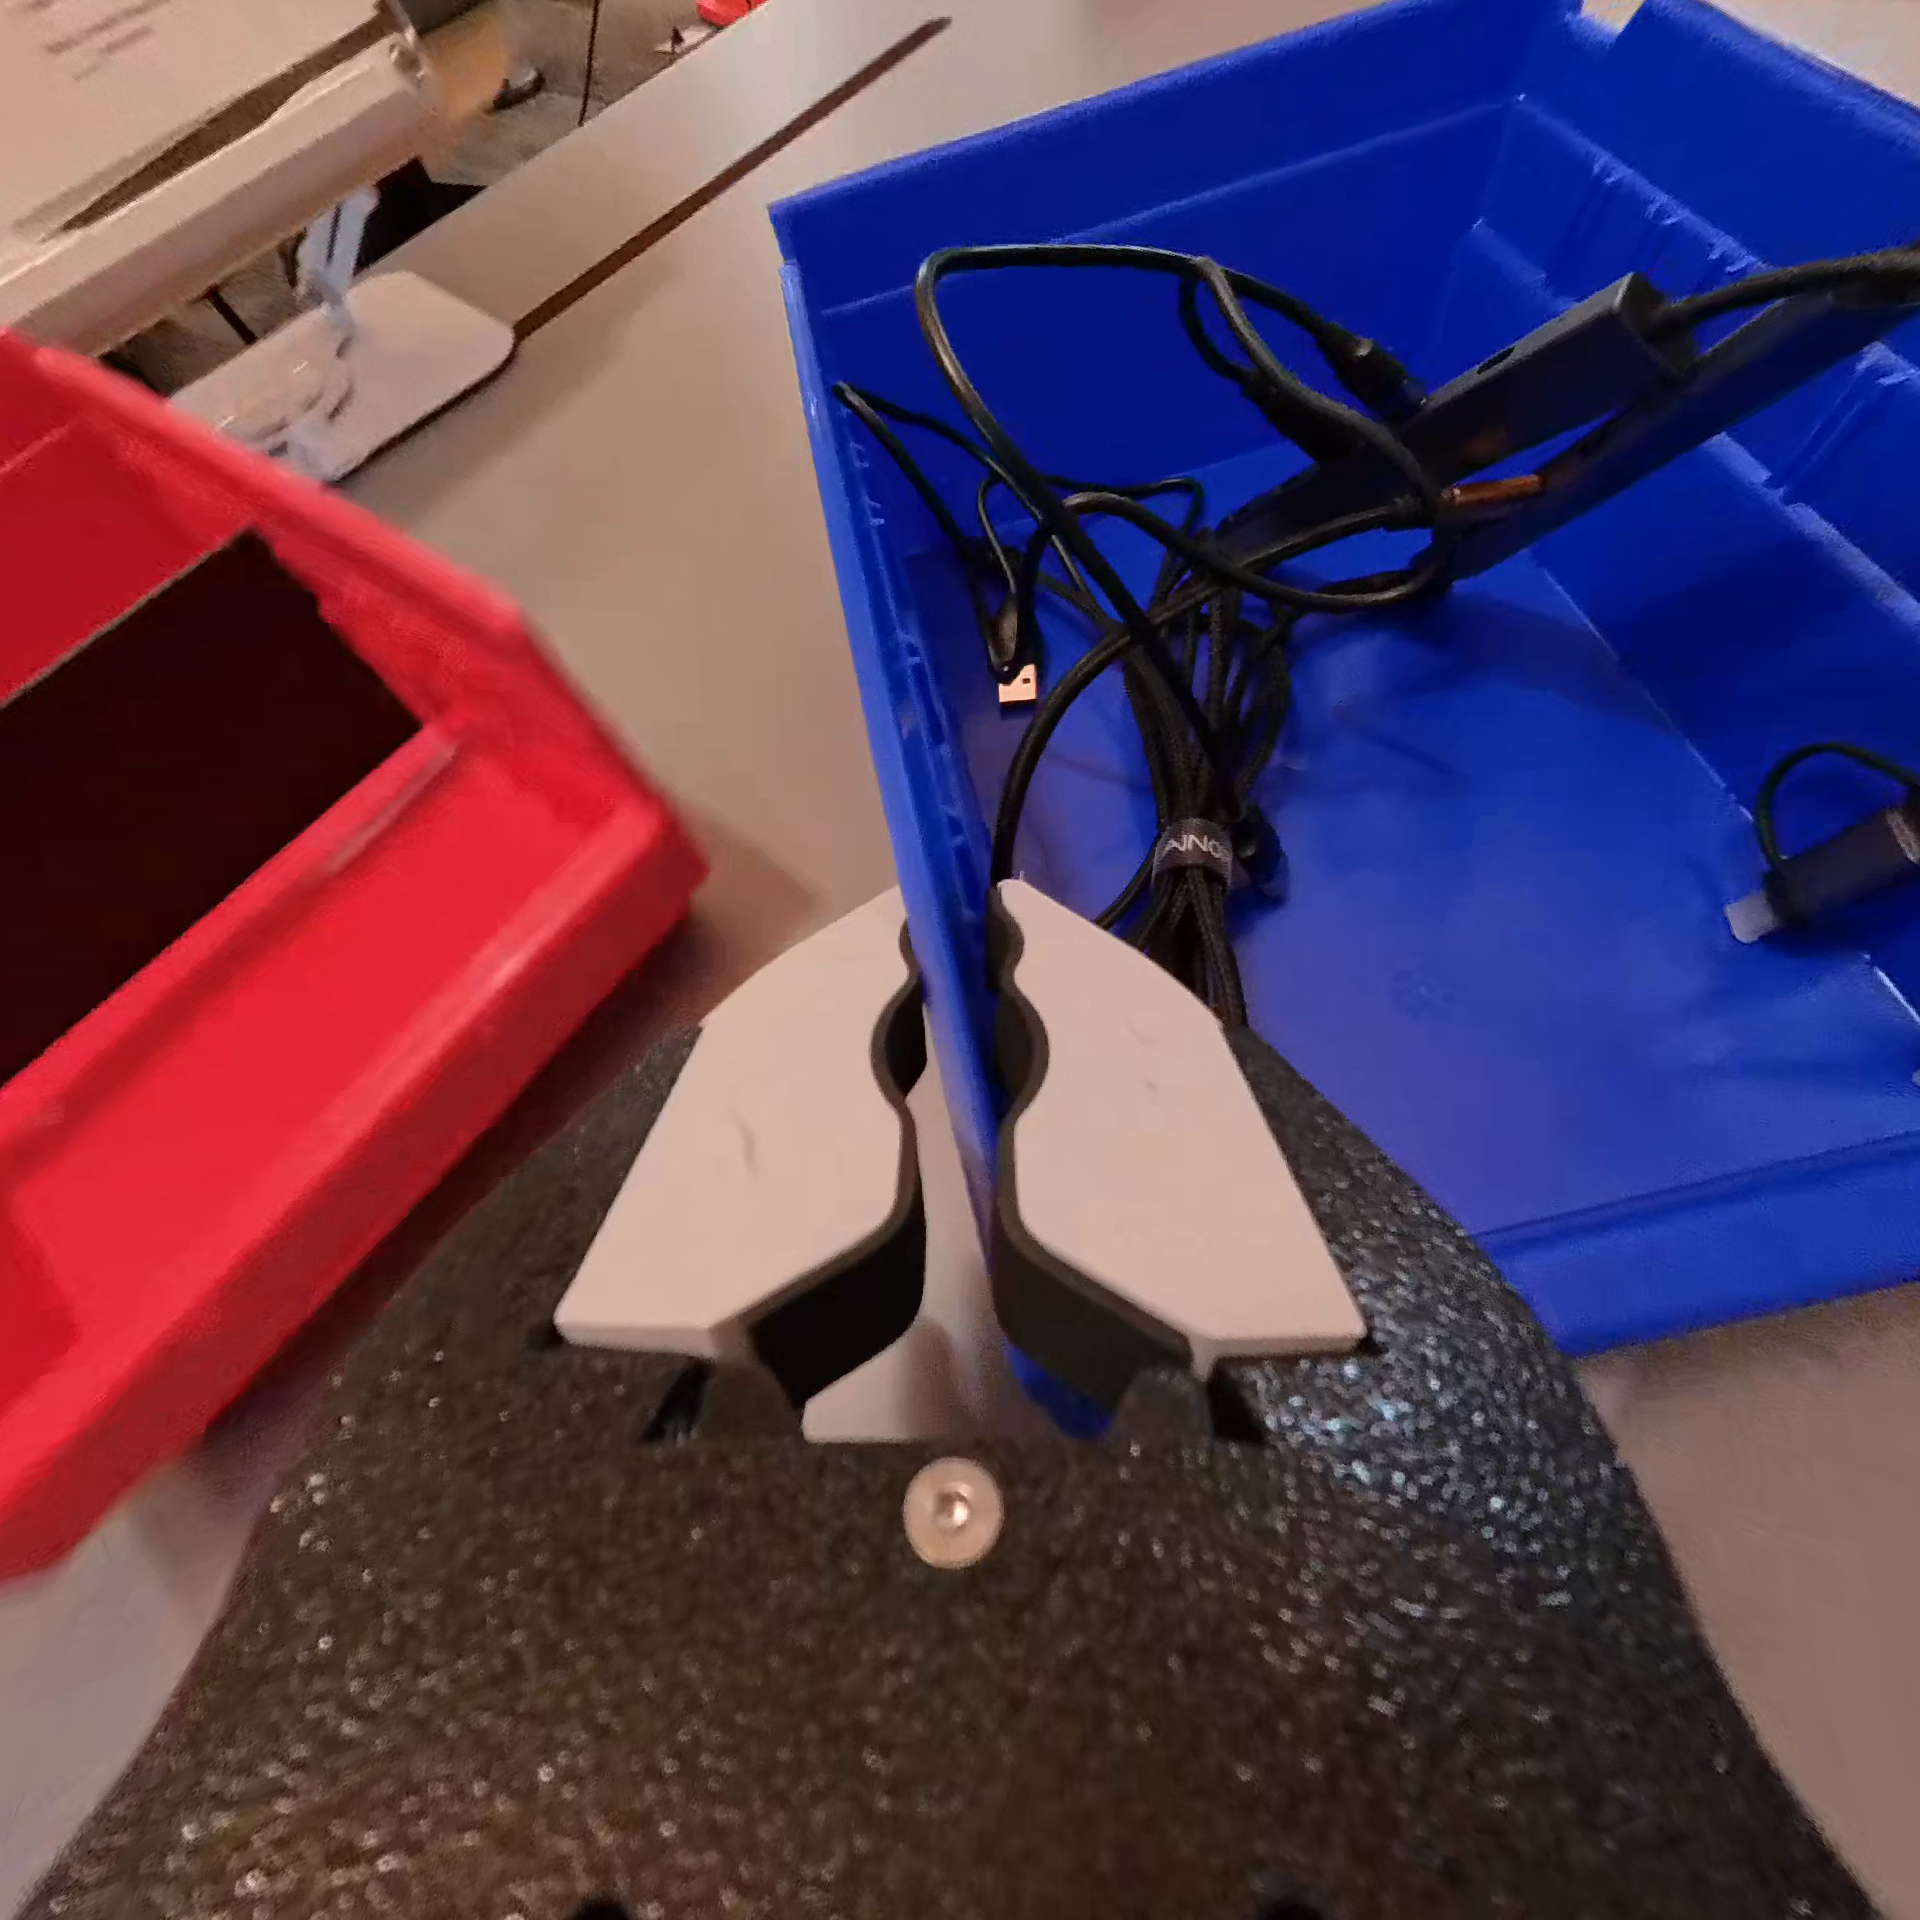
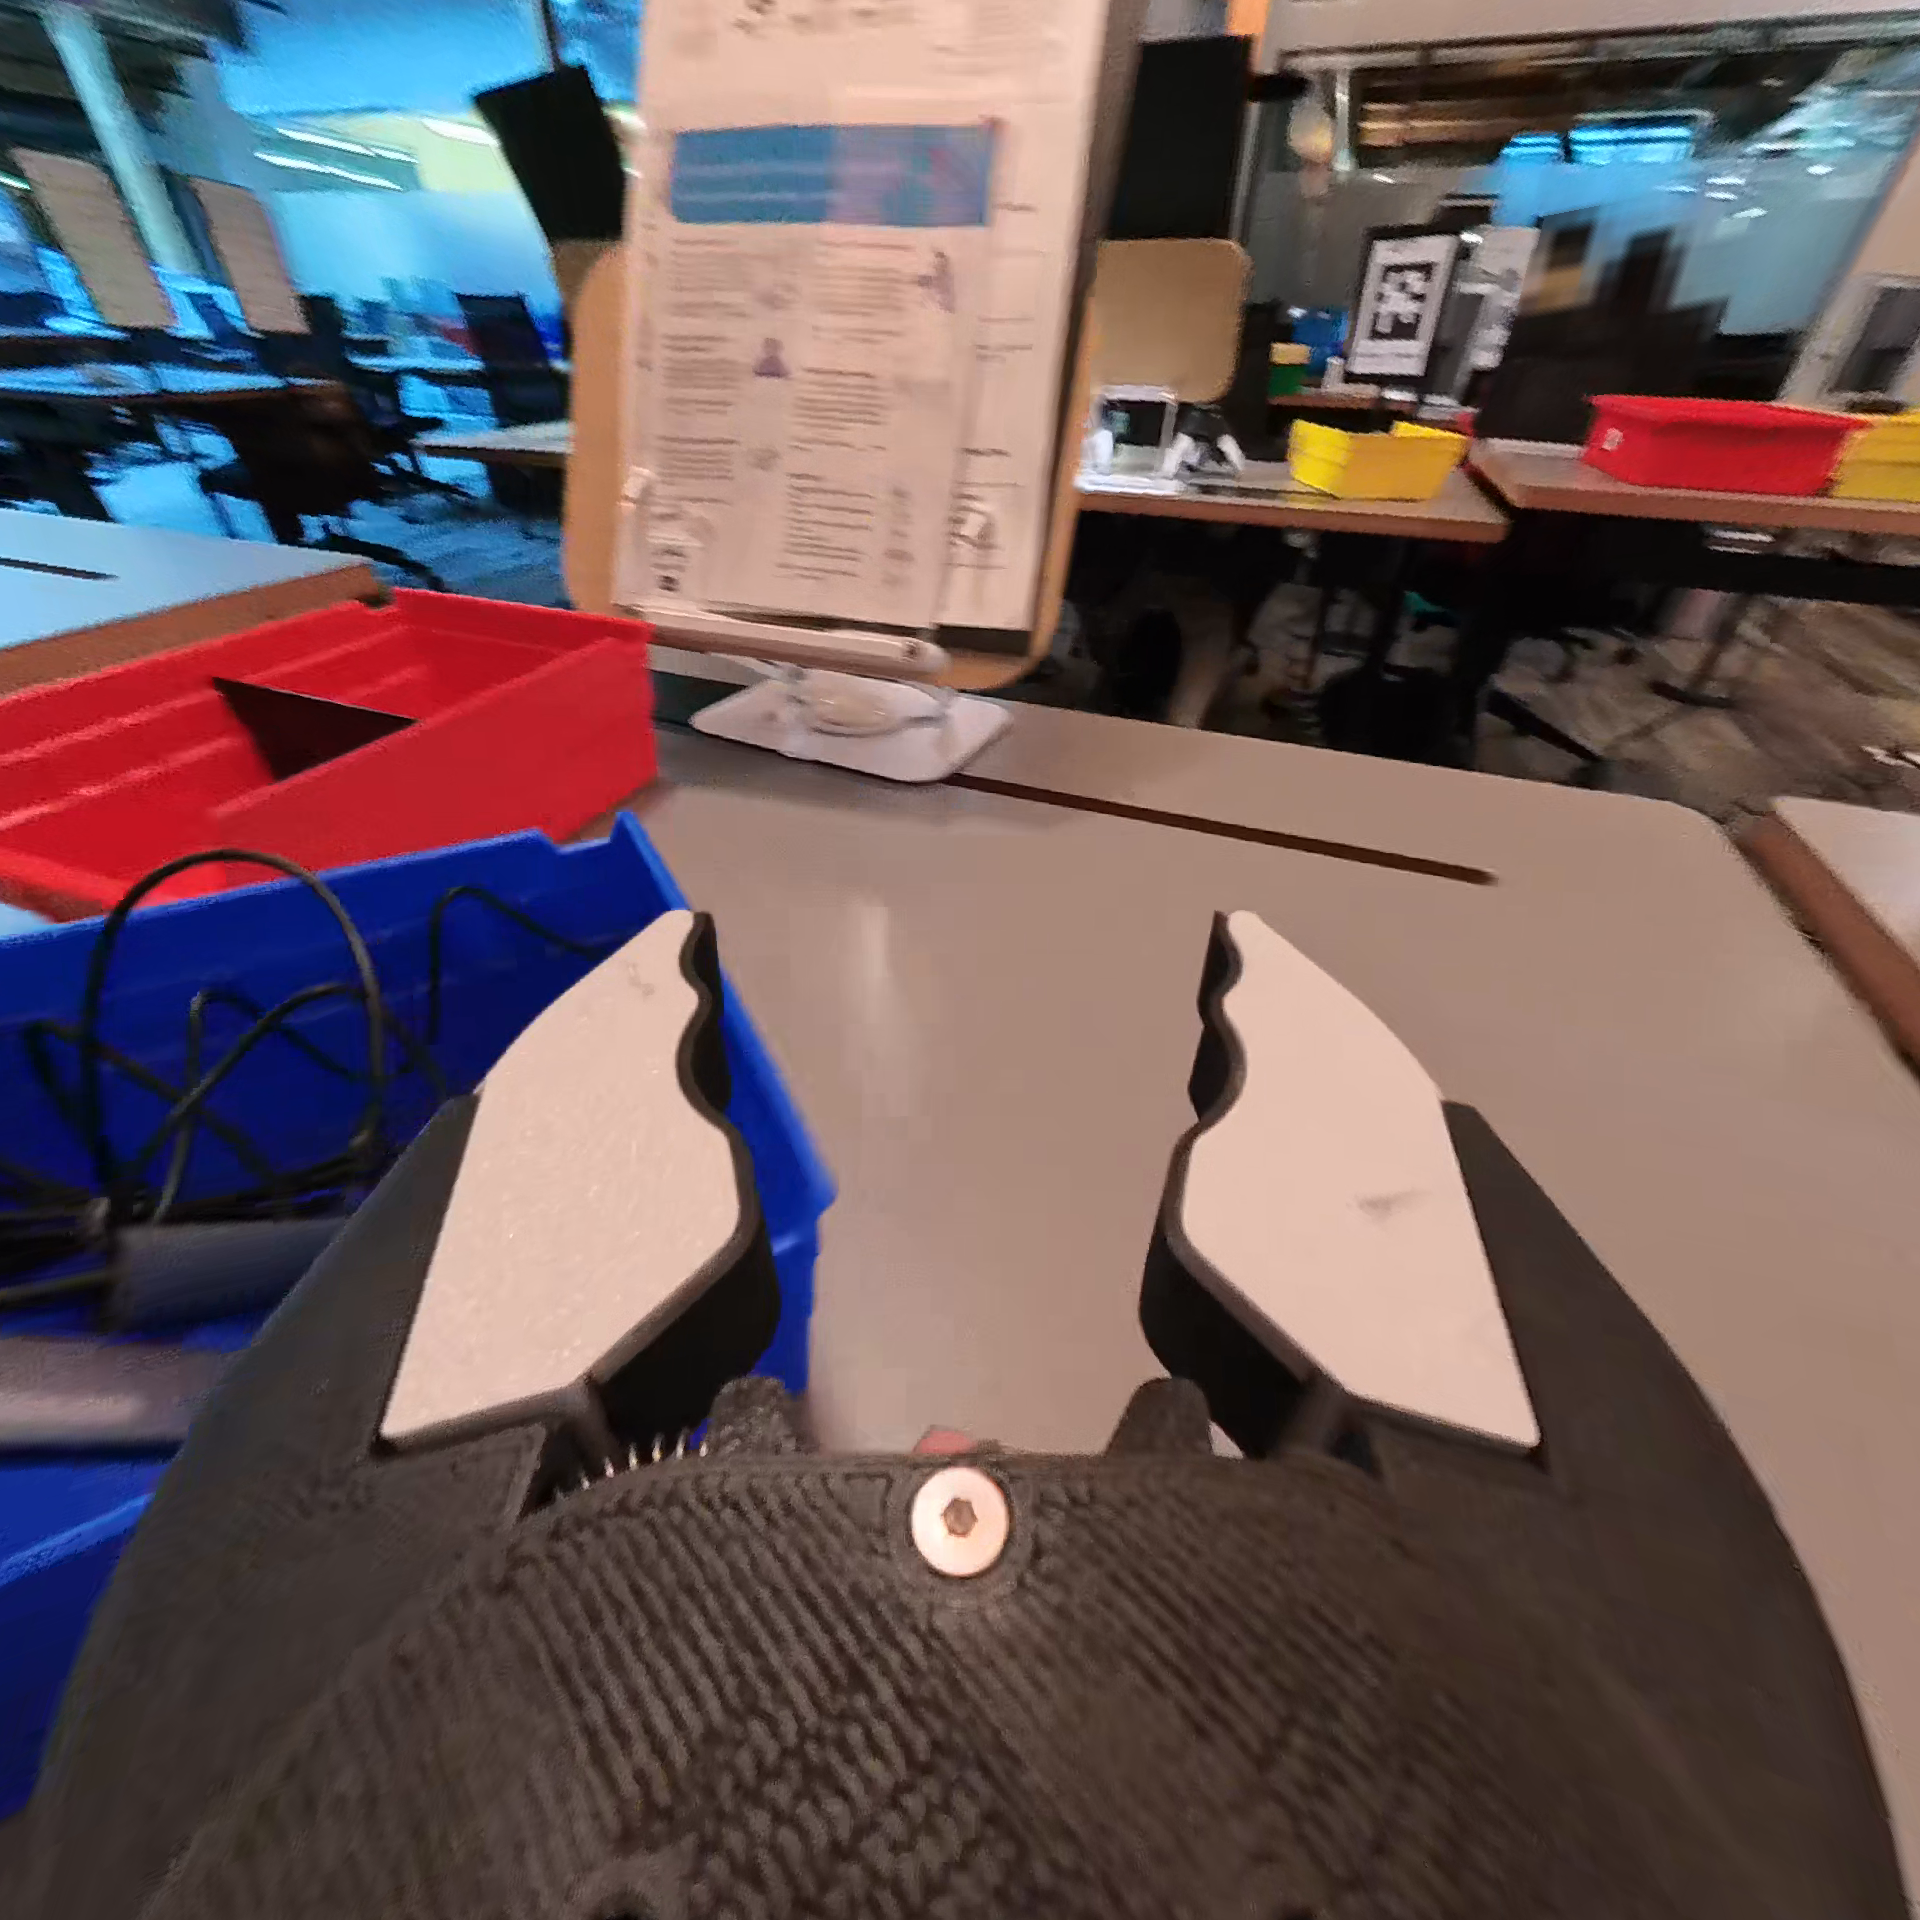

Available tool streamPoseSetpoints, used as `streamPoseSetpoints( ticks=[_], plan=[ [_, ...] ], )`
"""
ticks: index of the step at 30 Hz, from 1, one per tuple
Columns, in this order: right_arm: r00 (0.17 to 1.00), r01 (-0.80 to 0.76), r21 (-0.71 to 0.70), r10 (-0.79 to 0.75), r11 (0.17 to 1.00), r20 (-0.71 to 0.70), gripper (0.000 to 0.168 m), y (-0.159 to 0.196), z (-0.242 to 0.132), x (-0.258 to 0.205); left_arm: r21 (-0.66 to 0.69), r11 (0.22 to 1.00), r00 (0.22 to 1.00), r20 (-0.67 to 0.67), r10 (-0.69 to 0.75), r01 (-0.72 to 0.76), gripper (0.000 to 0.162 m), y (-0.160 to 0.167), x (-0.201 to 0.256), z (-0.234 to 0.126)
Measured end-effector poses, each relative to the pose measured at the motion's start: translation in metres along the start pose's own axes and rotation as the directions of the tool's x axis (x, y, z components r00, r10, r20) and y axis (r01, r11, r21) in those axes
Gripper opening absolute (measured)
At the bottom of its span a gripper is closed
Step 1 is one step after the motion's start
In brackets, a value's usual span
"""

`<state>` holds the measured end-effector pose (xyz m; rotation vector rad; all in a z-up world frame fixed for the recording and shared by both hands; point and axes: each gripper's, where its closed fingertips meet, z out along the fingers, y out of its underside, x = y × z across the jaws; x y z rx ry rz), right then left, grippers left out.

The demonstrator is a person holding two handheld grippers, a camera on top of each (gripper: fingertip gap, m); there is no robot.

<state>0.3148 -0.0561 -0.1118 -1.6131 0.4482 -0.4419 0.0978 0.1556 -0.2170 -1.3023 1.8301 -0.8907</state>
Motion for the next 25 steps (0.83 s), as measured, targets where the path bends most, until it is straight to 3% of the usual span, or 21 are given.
streamPoseSetpoints(
  ticks=[7, 12, 17, 21, 25],
  plan=[
    [0.990, 0.005, 0.007, -0.006, 1.000, 0.141, 0.094, -0.019, 0.068, -0.109, -0.011, 0.991, 0.989, 0.062, -0.131, 0.132, 0.006, 0.078, -0.028, -0.125],
    [0.951, -0.062, -0.088, 0.086, 0.994, 0.295, 0.104, -0.011, 0.137, -0.215, -0.046, 0.976, 0.976, 0.058, -0.208, 0.211, 0.005, 0.116, -0.038, -0.181],
    [0.942, -0.129, -0.212, 0.187, 0.969, 0.280, 0.105, 0.016, 0.191, -0.290, -0.146, 0.960, 0.967, 0.122, -0.222, 0.238, 0.007, 0.150, -0.058, -0.230],
    [0.972, -0.107, -0.313, 0.165, 0.944, 0.166, 0.105, 0.043, 0.231, -0.307, -0.134, 0.910, 0.903, 0.244, -0.354, 0.393, 0.009, 0.179, -0.088, -0.267],
    [0.972, -0.095, -0.426, 0.176, 0.900, 0.156, 0.103, 0.073, 0.250, -0.318, -0.088, 0.824, 0.763, 0.445, -0.469, 0.559, 0.012, 0.207, -0.121, -0.303]
  ],
)
